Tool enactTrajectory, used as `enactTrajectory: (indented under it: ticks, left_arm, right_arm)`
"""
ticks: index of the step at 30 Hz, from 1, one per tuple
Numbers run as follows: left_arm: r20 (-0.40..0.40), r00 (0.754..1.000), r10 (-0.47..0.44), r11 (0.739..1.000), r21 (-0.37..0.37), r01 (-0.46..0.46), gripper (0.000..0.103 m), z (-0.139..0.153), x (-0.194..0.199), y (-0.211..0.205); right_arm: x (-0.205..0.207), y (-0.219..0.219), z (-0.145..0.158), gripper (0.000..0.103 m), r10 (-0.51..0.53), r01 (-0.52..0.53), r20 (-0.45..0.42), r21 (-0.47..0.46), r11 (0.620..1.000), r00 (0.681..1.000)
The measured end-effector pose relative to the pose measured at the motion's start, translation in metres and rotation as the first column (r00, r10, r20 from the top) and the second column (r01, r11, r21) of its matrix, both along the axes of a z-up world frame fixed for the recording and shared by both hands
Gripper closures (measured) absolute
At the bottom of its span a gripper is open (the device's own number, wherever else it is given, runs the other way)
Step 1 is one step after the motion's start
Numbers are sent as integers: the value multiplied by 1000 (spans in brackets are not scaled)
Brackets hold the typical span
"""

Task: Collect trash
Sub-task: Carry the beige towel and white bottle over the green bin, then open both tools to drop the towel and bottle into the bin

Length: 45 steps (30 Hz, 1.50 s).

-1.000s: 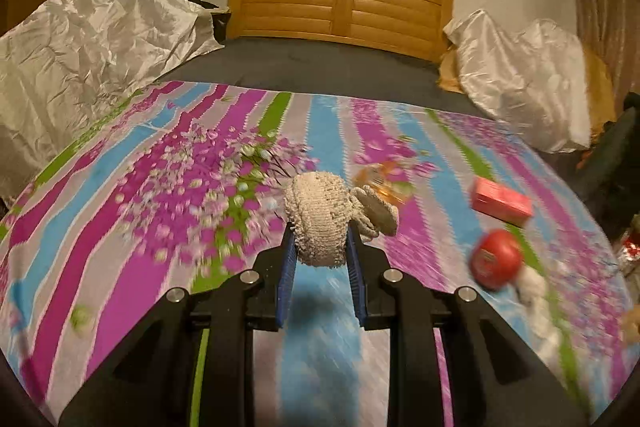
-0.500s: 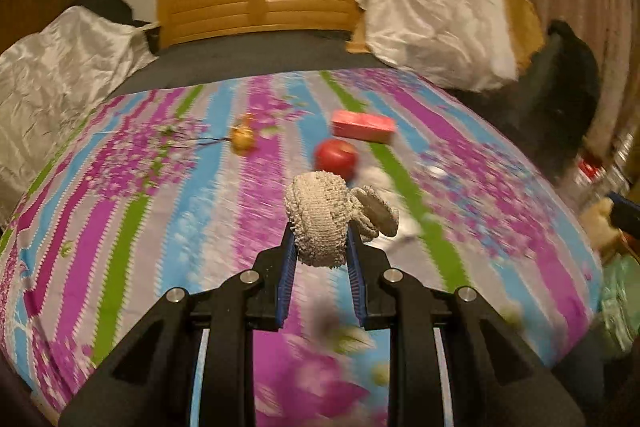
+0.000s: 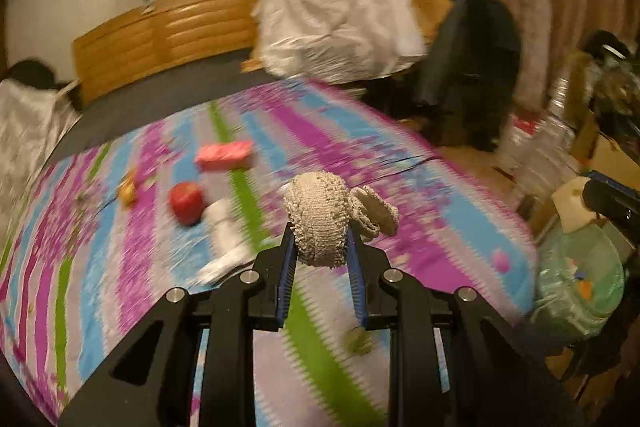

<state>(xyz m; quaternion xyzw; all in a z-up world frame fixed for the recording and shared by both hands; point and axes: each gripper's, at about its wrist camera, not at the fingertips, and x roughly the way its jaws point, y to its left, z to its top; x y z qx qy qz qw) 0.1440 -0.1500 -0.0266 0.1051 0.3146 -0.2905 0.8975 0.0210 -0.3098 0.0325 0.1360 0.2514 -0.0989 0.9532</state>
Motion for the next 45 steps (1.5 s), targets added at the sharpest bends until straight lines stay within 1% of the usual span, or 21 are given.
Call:
enactTrajectory:
  ticks: [4, 8, 13, 16, 17, 20, 22, 23, 24, 26, 27, 30, 32, 36, 39, 42, 45]
  left_arm:
    - [24, 993, -114, 993, -4, 114, 80, 11, -16, -63]
    - [39, 977, -210, 978, 2, 210, 80, 19, -33, -116]
    - [52, 945, -324, 946, 32, 322, 80, 22, -56, -181]
    - [56, 926, -373, 928, 51, 370, 80, 20, -69, -209]
    - [55, 918, -393, 919, 59, 390, 80, 18, -74, -220]
    - [34, 893, -449, 892, 74, 446, 80, 13, -89, -251]
    - [30, 873, -486, 872, 82, 483, 80, 11, -100, -269]
    - [31, 860, -510, 858, 91, 506, 80, 8, -107, -281]
    - [26, 846, -532, 844, 98, 528, 80, 5, -113, -291]
    - [8, 828, -560, 824, 104, 557, 80, 1, -123, -306]
    - [-1, 818, -575, 814, 107, 571, 80, -1, -127, -313]
    - [-25, 791, -612, 784, 118, 610, 80, -9, -140, -331]
    - [-55, 770, -635, 763, 111, 637, 80, -14, -147, -344]
    - [-102, 729, -677, 721, 107, 684, 80, -26, -156, -357]
    - [-146, 693, -706, 687, 97, 720, 80, -36, -161, -361]
    - [-175, 672, -720, 664, 106, 740, 80, -48, -165, -362]
    - [-209, 658, -724, 651, 110, 751, 80, -57, -167, -364]
  right_arm:
    - [-35, -44, 13, 60, -123, 123, 11, -37, 992, 992]
    - [-71, -88, 19, 60, -242, 242, 4, -68, 968, 970]
    - [-123, -148, 18, 60, -389, 387, -16, -62, 920, 921]
    - [-154, -177, 14, 60, -462, 459, -32, -69, 886, 886]
    - [-162, -185, 13, 60, -479, 476, -37, -71, 877, 877]
    - [-195, -212, 6, 60, -547, 543, -58, -70, 837, 835]
    - [-208, -225, 1, 60, -577, 573, -69, -68, 816, 814]
    - [-215, -232, -2, 60, -593, 589, -75, -66, 805, 802]
    - [-220, -239, -5, 60, -604, 601, -80, -62, 797, 793]
    - [-218, -245, -11, 60, -620, 617, -90, -55, 785, 780]
    - [-224, -250, -15, 60, -628, 627, -97, -50, 778, 772]
    - [-229, -263, -20, 60, -640, 640, -114, -46, 767, 760]
    - [-234, -268, -27, 60, -645, 646, -128, -37, 762, 753]
    - [-239, -272, -39, 60, -646, 651, -152, -21, 758, 748]
    - [-241, -270, -47, 60, -644, 652, -168, -4, 758, 747]
    - [-244, -271, -55, 60, -642, 655, -179, 21, 756, 746]
    - [-245, -272, -58, 60, -633, 650, -180, 51, 758, 753]
